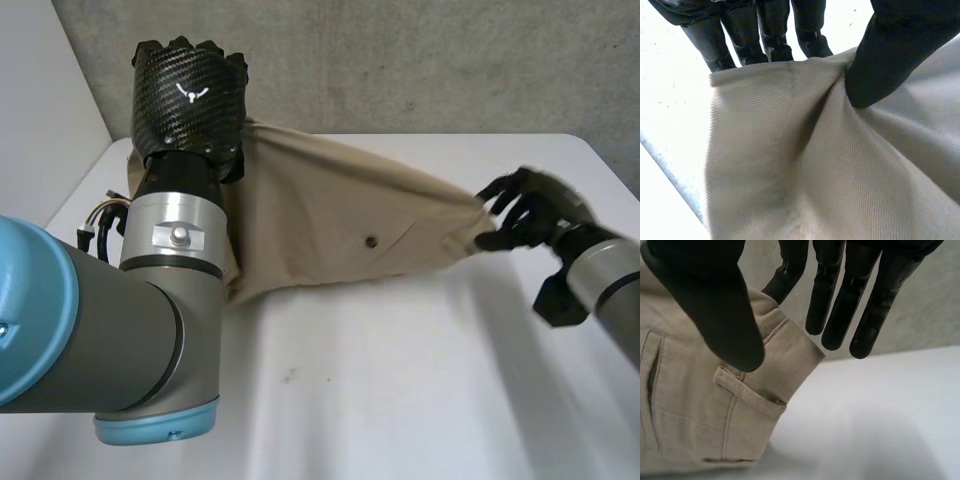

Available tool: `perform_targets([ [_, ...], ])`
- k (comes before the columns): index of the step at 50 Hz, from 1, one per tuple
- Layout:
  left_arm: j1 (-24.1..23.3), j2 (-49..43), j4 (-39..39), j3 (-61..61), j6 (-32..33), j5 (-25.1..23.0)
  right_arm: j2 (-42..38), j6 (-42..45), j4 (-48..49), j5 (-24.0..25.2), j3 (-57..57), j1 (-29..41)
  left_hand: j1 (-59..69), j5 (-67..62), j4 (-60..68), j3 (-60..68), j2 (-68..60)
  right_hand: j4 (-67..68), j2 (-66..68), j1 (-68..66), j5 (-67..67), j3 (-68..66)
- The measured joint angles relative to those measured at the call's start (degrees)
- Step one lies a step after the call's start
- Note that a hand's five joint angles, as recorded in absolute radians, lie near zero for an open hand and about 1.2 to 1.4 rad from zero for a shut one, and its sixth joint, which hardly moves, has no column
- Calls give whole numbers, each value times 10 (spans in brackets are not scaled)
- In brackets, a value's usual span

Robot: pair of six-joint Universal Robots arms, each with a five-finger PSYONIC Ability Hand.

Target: Fold the shorts.

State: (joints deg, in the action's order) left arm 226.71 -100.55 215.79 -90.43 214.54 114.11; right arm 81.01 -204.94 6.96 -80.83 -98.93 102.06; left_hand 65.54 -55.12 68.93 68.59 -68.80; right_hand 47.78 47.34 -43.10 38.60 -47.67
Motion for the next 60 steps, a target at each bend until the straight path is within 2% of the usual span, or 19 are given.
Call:
perform_targets([
  [7, 0, 0, 1, -4, 0, -1, 22, 1, -3, 21, 11, -48, 0, 0, 0, 0, 0, -101, -92, 21, -101, 100],
  [9, 0, 0, 1, -5, 0, -1, 25, 3, -16, 40, 13, -58, 0, -1, 0, 0, 0, -9, 4, 19, -22, 7],
  [11, 0, 0, 1, -5, 0, -1, 25, -1, -28, 54, 10, -63, 0, -1, 0, 0, 0, 141, 154, -89, 120, -141],
  [12, 0, 0, 1, -6, 0, -1, 25, -3, -30, 57, 10, -65, 0, -1, 0, 0, 0, 169, 179, -107, 148, -171],
  [21, 7, 0, 1, -6, 0, -1, -15, -15, -21, 89, 22, -144, 0, 0, 0, 0, 0, 204, 198, -128, 184, -200],
  [27, 10, -3, 1, -8, 0, -2, -61, 58, -48, 151, 47, -164, 0, -2, 0, 0, 0, 149, 152, -106, 150, -150],
  [28, 10, -5, 1, -9, 0, -2, -68, 91, -66, 177, 56, -159, 0, -2, 0, 0, 0, 143, 147, -102, 150, -145],
  [30, 10, -8, 1, -10, 0, -2, -72, 121, -85, 202, 63, -151, 0, -2, 0, 0, 0, 143, 146, -101, 150, -144],
  [32, 10, -8, 1, -10, 0, -2, -72, 121, -85, 202, 63, -151, 0, -2, 0, 0, 0, 143, 146, -101, 150, -144],
  [33, 10, -12, 1, -11, 0, -3, -72, 169, -130, 244, 78, -132, 0, -2, 0, 0, 0, 178, 182, -131, 176, -177],
  [35, 10, -14, 1, -11, 0, -3, -71, 186, -149, 256, 83, -126, 0, -2, 0, 0, 0, 188, 190, -135, 178, -185],
  [36, 10, -16, 1, -12, 0, -3, -68, 214, -177, 273, 91, -118, 0, -2, 0, 0, 0, 59, 60, -14, 55, -58],
  [38, 10, -16, 1, -12, 1, -3, -68, 220, -182, 275, 92, -117, 0, -2, 0, 0, 0, 59, 60, -14, 55, -58],
  [39, 10, -18, 1, -12, 1, -4, -64, 249, -201, 279, 97, -112, 0, -2, 0, 0, 0, -164, -174, 176, -168, 163],
  [40, 10, -18, 1, -12, 1, -4, -64, 249, -201, 279, 97, -112, 0, -2, 0, 0, 0, -164, -174, 176, -168, 163],
  [43, 9, -19, 1, -12, 1, -4, -59, 289, -215, 258, 97, -109, 0, -2, 0, 0, 0, -286, -272, 259, -293, 282],
  [48, 9, -20, 1, -12, 1, -4, -55, 302, -216, 228, 92, -108, 0, -2, 0, 0, 0, -304, -278, 273, -308, 302],
  [51, 10, -21, 2, -11, 1, -5, -33, 297, -230, 205, 87, -101, 0, -2, 0, 0, 0, -343, -343, 313, -343, 355],
  [60, 11, -30, 5, -9, 1, -6, 26, 276, -263, 195, 60, -78, 0, -2, 0, 0, 0, -343, -344, 313, -343, 356],
])
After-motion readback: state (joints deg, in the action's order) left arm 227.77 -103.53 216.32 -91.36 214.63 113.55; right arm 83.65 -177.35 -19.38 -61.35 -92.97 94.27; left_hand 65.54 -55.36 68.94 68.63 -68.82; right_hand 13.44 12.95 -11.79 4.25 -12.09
